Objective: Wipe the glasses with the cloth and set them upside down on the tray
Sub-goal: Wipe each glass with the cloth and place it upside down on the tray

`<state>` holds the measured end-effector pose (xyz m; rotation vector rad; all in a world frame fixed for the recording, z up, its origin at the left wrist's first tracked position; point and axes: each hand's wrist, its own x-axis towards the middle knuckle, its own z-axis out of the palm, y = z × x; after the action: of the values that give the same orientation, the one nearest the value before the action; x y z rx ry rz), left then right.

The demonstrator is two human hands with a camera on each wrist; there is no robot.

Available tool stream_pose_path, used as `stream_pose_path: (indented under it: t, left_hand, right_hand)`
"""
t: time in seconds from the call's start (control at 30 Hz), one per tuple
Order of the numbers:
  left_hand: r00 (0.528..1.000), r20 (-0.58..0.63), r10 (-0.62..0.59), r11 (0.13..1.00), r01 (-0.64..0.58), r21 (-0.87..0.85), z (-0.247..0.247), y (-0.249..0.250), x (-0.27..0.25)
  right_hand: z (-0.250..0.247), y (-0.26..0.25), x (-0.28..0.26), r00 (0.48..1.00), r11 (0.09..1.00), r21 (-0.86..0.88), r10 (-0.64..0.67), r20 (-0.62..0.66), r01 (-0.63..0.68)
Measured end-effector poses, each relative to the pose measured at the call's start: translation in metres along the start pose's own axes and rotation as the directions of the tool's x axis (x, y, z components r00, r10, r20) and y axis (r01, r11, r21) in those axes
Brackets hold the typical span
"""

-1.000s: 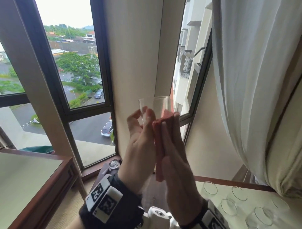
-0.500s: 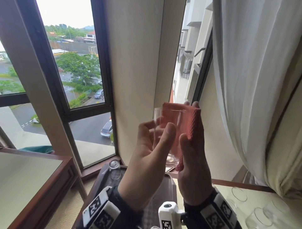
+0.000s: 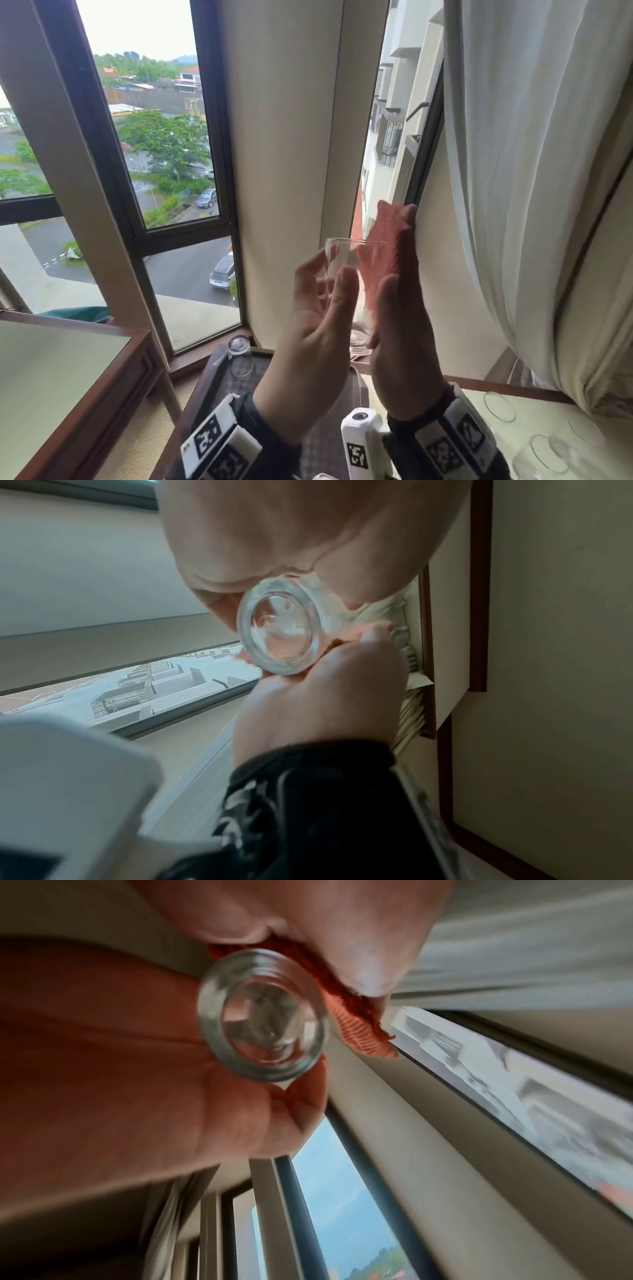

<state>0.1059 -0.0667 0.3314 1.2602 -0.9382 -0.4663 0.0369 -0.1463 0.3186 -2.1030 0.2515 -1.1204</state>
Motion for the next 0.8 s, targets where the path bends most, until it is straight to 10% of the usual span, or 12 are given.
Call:
stream_pose_path:
  t: [0.13,0.3,0.5,0.63,0.8]
  left_hand:
    - [0.998,-0.05,-0.041,0.994,0.036,-0.106,-0.007,0.0,0.01]
    - [0.993,-0.115,-0.003,0.997,-0.006,-0.072,-0.015,-0.001,0.013]
    - [0.996,0.088,-0.028,0.994,0.037,-0.102,0.013,0.017,-0.005]
    - [0.998,-0.046,-0.034,0.994,0.029,-0.103,-0.001,0.009,0.012]
    - [0.983,-0.186,0.004,0.984,-0.038,-0.176,-0.009,0.01,0.02]
  right_hand:
    - [0.013,0.001,-0.005,0.96,0.959,0.043,-0.28,-0.022,0.281]
    - [0.016,0.024,-0.028,0.993,0.991,0.1,-0.086,-0.082,0.094]
    - [-0.007,0.023,-0.005,0.991,0.979,0.161,0.132,-0.031,-0.126]
    - [0.002,0.0,-0.012,0.971,0.966,0.104,-0.229,-0.06,0.235]
    - [0.013,0.016,-0.04,0.996,0.975,0.204,-0.091,-0.014,0.092]
